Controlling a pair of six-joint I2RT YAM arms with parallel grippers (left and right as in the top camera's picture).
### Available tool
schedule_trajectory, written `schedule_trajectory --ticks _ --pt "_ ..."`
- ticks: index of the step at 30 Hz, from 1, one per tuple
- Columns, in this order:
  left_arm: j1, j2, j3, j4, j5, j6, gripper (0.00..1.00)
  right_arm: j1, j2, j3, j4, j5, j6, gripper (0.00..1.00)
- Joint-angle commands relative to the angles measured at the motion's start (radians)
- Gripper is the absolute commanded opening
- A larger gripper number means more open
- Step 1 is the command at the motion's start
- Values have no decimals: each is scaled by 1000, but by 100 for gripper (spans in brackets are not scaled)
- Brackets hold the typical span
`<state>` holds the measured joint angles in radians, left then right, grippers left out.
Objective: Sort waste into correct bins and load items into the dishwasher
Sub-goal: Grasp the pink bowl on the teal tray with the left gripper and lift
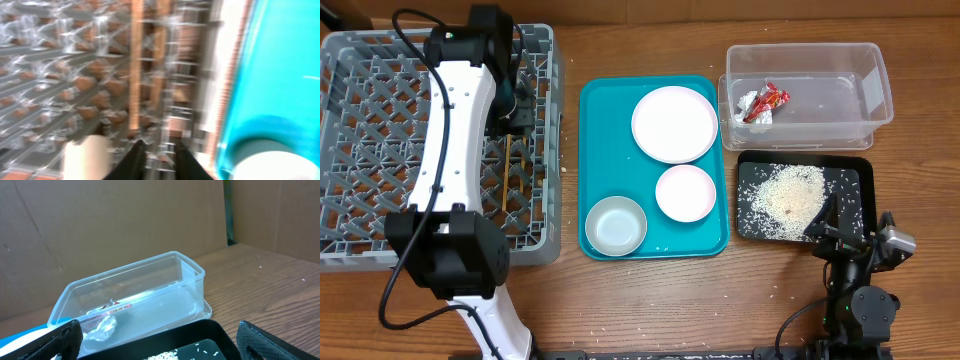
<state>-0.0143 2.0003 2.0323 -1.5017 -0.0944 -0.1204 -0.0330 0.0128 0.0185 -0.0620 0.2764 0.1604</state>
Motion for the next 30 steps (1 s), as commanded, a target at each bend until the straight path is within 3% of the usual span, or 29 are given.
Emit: schedule_trajectory --ticks 1,5,9,13,17,19,22,25,27,30 --pt "-60 -74 29 -35 244 52 12 -6 -10 -11 7 0 -1 100" --pt "-199 -162 11 -46 193 30 15 -6 -10 -11 7 0 -1 100" --pt "-335 -220 -8 -89 16 -116 11 -6 -10 -11 7 0 -1 100" --pt "-442 -270 -109 -50 2 -228 11 -6 -10 -11 7 0 -1 100" --pt "-524 -275 -292 118 10 -321 34 -6 -10 -11 7 0 -1 100" --pt "-543 -263 -377 225 46 -341 54 -6 -10 -11 7 0 -1 100" --pt "-554 -233 -473 386 201 -339 57 -6 -10 -11 7 0 -1 100" --pt "-556 -192 -513 463 216 -326 56 -6 -10 -11 7 0 -1 100" --pt "-557 -153 -520 496 217 -335 43 -6 -10 -11 7 0 -1 100" --pt "-560 -79 -520 524 205 -337 36 -6 -10 -11 7 0 -1 100"
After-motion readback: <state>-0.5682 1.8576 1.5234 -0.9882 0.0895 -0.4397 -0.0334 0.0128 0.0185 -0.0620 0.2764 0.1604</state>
